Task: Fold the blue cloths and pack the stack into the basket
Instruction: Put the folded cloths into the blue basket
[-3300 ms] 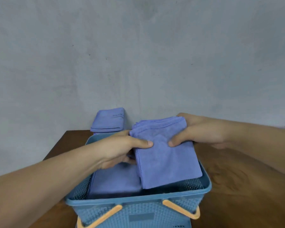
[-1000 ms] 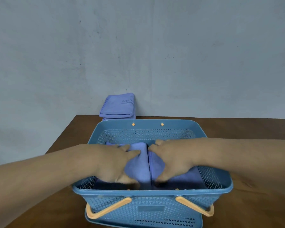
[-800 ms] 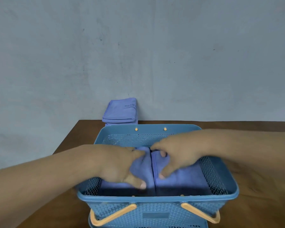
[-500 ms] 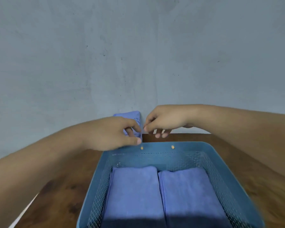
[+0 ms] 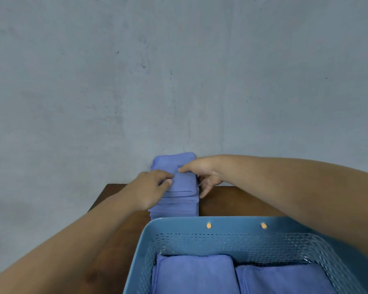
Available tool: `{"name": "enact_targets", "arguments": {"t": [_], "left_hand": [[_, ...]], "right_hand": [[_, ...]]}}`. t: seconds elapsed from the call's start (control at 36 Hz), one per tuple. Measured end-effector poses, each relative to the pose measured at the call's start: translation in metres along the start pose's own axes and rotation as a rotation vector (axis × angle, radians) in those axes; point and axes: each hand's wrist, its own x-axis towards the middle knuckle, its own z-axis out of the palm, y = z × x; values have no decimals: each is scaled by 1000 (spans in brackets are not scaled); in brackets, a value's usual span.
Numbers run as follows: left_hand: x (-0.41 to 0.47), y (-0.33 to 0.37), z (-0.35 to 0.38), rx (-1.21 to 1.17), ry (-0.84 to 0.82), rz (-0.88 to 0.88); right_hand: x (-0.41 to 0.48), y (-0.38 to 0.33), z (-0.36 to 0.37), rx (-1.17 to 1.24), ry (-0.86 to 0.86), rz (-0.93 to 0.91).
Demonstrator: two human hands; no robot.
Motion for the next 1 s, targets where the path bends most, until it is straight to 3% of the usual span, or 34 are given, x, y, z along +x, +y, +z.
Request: {"name": "enact_targets", "arguments": {"t": [0.25,0.36,0.47,0.61,0.75,1.0], "left_hand": [[-6,-10,14,38,53,135],[-15,-7,16,0,81,104],[-29,-6,7,-241,184,61],[-43,2,-23,-582,547,-82],[-60,28,-58,-929,442,-160],[-108,95,-95,-1133,354,404]], "right_hand": [[42,10,2,19,12,23],[24,1,5,-18,60,-28],[3,-8,7,-22,55,-116],[-36,-35,6,-8,87,-367],[-105,-52,-2,-42,190,-603],[-226,-36,-16,-14,128,-950]]}}
